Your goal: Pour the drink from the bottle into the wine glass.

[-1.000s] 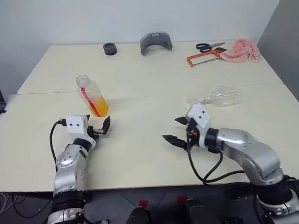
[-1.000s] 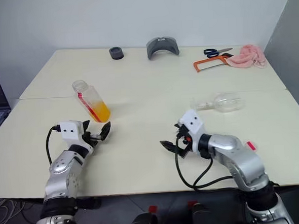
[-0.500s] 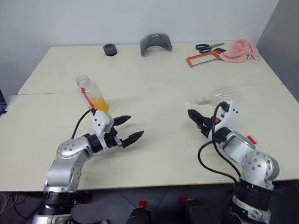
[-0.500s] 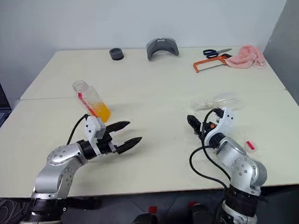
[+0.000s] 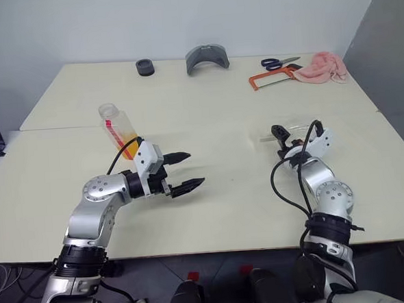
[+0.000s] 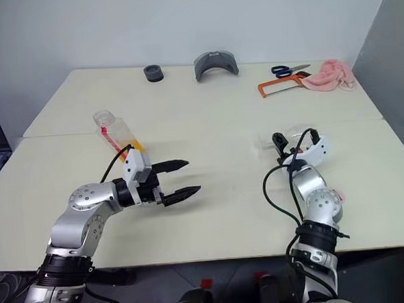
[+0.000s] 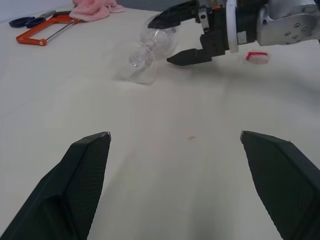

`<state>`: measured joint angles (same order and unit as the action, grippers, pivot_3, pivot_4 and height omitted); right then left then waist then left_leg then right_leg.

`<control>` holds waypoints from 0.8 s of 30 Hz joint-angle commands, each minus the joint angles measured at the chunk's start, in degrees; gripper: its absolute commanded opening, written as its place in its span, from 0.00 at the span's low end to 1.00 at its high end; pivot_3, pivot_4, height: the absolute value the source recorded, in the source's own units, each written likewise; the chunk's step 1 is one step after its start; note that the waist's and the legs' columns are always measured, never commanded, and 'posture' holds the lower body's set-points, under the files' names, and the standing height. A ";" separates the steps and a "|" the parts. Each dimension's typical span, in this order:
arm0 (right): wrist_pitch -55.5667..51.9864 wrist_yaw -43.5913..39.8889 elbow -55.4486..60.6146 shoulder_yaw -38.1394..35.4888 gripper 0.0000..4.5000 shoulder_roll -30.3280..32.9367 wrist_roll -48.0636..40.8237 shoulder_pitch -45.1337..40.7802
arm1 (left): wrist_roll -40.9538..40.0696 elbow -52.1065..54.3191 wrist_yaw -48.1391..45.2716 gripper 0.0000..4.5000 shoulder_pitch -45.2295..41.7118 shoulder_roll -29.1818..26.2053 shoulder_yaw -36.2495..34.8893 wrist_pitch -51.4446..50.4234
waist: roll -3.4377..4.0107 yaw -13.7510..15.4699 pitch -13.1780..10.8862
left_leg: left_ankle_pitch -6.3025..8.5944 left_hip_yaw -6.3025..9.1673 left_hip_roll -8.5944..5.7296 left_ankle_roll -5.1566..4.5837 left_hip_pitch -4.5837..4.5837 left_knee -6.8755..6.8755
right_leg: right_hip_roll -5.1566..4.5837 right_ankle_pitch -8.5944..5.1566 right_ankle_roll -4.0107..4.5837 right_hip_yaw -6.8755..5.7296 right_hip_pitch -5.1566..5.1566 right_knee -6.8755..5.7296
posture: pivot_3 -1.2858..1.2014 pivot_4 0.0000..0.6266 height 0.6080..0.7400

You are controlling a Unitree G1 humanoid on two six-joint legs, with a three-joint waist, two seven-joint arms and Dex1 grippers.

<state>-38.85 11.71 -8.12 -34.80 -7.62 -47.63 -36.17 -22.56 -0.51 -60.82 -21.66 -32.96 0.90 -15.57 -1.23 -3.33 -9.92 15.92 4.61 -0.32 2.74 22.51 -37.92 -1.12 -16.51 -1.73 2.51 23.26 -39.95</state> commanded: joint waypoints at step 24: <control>15.22 -9.15 -11.09 9.95 0.03 5.57 4.86 -5.57 | 0.59 -0.40 -1.41 1.00 -2.20 0.79 0.69 2.98 | 0.18 -0.04 -0.10 | 0.00 0.00 0.06 0.00 0.06 0.00 | -0.06 0.00 0.00 0.00 0.00 0.01 | 0.52 0.24 1.00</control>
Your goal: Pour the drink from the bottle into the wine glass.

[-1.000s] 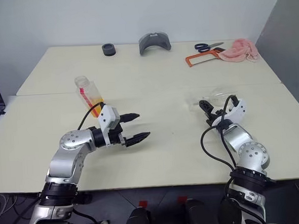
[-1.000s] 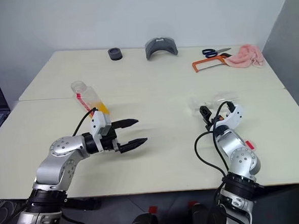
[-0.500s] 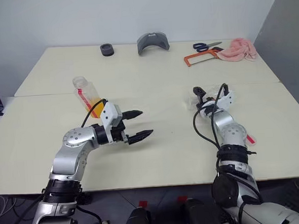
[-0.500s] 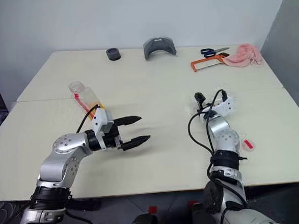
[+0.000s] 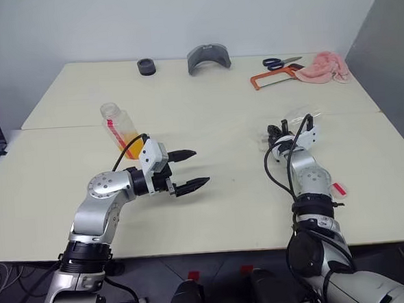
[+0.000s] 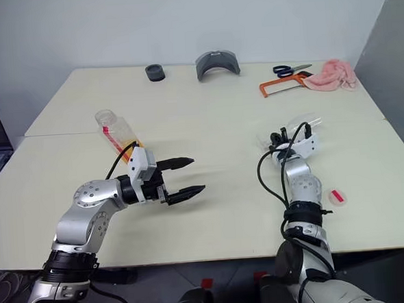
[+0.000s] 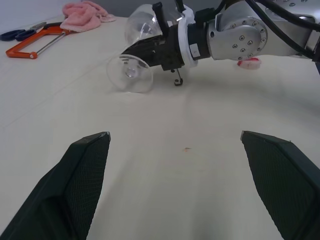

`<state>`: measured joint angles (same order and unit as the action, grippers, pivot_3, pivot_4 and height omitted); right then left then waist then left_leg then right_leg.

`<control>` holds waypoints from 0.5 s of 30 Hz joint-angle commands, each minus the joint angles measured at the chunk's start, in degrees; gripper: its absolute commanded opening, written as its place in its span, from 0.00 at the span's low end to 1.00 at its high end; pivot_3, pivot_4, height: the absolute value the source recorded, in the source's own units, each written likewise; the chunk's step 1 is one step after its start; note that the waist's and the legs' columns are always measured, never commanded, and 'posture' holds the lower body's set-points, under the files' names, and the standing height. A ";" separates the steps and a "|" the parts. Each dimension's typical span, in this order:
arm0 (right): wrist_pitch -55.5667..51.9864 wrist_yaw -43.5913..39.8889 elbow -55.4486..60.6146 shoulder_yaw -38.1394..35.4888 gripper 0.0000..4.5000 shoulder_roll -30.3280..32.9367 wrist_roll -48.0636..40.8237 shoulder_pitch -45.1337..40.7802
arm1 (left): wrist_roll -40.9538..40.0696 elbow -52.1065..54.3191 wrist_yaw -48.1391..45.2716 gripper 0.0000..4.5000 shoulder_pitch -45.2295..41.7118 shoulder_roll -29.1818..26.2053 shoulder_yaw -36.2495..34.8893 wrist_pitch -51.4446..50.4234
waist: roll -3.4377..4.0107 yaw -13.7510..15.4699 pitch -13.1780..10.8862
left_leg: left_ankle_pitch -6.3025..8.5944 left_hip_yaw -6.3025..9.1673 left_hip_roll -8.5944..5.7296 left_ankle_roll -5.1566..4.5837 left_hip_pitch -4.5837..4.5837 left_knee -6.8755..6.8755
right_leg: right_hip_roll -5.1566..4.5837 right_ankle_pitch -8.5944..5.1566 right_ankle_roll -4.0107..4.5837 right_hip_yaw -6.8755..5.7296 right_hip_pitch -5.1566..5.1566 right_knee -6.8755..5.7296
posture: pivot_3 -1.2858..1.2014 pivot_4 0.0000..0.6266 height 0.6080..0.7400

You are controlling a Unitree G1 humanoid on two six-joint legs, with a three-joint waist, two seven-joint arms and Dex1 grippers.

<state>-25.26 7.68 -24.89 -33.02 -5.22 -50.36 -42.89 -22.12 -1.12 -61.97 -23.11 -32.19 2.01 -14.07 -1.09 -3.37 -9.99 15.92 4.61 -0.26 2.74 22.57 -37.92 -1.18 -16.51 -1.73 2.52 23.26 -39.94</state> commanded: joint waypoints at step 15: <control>26.44 -17.43 0.28 35.15 0.03 14.25 45.43 15.37 | 0.94 -0.94 0.61 1.00 1.16 -0.42 -1.22 3.31 | 0.12 -0.05 -0.07 | 0.00 0.02 -0.02 0.01 -0.03 -0.01 | 0.04 0.00 -0.01 0.02 0.01 0.04 | 0.52 0.24 1.00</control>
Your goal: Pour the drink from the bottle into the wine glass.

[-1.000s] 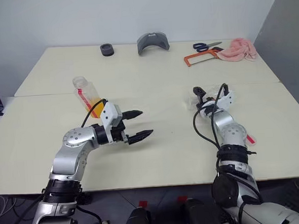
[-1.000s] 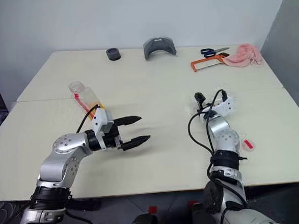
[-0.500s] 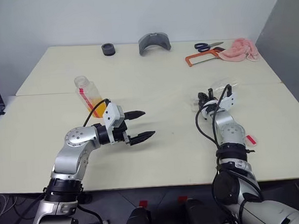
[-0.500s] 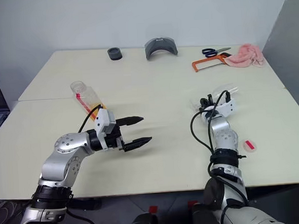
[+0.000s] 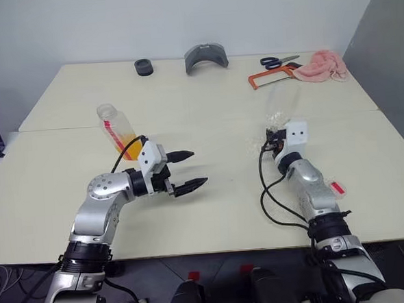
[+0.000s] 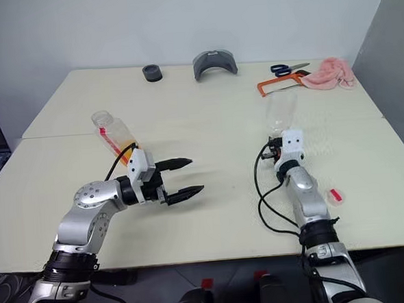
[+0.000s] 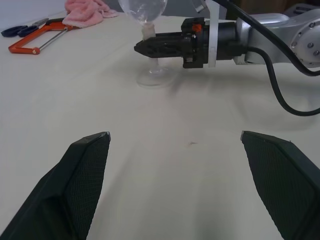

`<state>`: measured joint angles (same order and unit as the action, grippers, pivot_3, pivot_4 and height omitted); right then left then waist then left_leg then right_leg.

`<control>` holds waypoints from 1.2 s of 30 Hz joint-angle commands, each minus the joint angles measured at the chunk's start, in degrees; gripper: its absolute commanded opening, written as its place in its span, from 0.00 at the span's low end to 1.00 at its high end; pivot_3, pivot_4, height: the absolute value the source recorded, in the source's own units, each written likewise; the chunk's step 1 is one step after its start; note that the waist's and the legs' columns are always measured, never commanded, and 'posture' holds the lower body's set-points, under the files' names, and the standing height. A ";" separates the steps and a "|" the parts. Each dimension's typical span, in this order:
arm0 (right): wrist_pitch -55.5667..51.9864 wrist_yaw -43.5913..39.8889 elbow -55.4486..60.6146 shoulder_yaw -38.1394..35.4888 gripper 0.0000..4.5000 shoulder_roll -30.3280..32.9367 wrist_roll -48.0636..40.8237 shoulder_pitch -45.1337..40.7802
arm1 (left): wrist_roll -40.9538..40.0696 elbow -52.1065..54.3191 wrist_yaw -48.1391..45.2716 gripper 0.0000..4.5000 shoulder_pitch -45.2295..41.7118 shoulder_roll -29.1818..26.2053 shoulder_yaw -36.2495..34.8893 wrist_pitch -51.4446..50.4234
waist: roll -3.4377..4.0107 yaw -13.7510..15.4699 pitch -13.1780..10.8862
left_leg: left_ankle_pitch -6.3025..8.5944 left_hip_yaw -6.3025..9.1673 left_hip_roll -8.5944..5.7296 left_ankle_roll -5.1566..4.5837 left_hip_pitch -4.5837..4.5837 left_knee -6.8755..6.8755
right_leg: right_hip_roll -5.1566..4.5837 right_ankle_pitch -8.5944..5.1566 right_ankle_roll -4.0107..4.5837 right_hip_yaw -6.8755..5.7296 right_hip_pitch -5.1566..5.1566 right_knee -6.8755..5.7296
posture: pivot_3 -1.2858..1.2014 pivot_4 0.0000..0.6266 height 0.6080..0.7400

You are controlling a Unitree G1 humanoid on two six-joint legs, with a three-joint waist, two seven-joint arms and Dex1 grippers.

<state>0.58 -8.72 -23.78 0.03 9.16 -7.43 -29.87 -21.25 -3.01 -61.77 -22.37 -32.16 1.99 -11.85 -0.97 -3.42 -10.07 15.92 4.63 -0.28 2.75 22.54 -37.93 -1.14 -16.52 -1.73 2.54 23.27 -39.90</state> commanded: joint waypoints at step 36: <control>20.58 -20.74 -29.55 7.70 0.19 -12.15 7.19 -16.53 | -4.54 17.00 14.71 1.00 10.60 -5.36 -14.95 -7.30 | -0.03 -0.81 0.00 | 0.00 0.06 0.09 0.02 -0.11 0.05 | -0.08 -0.03 0.07 0.00 -0.03 -0.04 | 0.52 0.24 1.00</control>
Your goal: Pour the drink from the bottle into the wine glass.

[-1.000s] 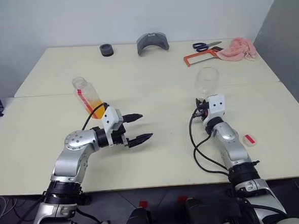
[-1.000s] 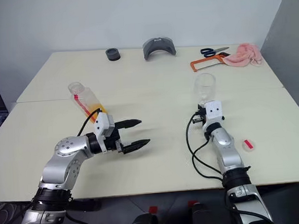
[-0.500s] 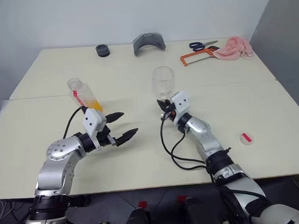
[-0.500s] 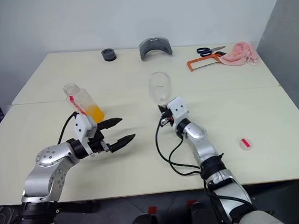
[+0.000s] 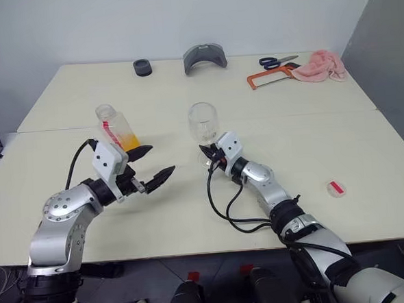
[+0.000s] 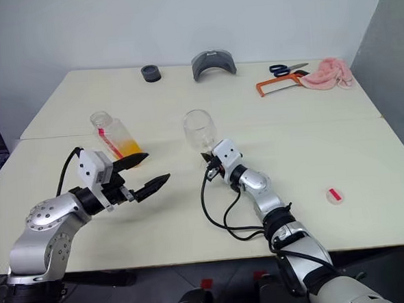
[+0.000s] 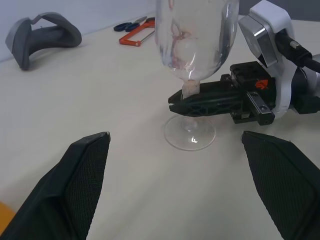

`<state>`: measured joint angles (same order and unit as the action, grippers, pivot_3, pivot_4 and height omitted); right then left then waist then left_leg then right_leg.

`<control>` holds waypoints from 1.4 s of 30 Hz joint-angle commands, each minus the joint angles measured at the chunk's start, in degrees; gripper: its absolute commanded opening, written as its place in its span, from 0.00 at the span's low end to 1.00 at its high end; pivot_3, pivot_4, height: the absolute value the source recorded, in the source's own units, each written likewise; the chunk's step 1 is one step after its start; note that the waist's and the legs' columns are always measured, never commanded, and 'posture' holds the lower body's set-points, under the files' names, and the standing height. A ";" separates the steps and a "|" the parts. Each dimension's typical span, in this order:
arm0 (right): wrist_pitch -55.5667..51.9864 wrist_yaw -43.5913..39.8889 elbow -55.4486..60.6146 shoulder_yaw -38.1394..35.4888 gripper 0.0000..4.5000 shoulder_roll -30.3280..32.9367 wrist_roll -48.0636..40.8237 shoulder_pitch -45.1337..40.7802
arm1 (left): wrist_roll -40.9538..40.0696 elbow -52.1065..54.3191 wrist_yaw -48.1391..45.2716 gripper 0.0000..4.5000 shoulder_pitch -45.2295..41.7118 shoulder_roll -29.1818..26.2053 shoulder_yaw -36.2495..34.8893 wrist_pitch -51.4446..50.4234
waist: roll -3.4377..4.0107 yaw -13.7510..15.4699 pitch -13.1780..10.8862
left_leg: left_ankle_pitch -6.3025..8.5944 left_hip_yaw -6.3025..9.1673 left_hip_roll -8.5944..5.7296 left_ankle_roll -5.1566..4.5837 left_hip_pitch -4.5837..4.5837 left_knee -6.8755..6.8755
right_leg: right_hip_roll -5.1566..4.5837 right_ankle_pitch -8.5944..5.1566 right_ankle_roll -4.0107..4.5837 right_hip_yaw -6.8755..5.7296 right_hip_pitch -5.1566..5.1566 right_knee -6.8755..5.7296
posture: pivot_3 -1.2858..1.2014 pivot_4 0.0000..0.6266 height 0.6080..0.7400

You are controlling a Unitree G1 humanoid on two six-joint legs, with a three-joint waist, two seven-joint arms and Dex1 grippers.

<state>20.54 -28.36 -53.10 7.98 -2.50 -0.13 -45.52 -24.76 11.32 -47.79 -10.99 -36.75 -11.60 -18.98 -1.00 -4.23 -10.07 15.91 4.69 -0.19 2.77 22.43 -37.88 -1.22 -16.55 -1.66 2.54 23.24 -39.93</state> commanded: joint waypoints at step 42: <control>-20.39 -18.35 48.28 6.38 1.00 17.59 -2.63 23.79 | 3.43 1.49 12.17 1.00 4.43 5.35 -0.80 4.84 | 0.01 1.09 0.00 | 0.01 0.01 0.05 -0.01 0.05 -0.01 | -0.07 -0.01 -0.01 0.00 -0.02 0.06 | 0.52 0.24 1.00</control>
<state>2.77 -44.72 -12.17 13.94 14.12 -1.00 -22.22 -23.34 13.22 -37.17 -7.05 -31.54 -11.63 -16.29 -0.99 -3.14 -10.07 15.92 4.69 -0.15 2.76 22.47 -37.90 -1.29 -16.55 -1.67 2.55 23.22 -39.87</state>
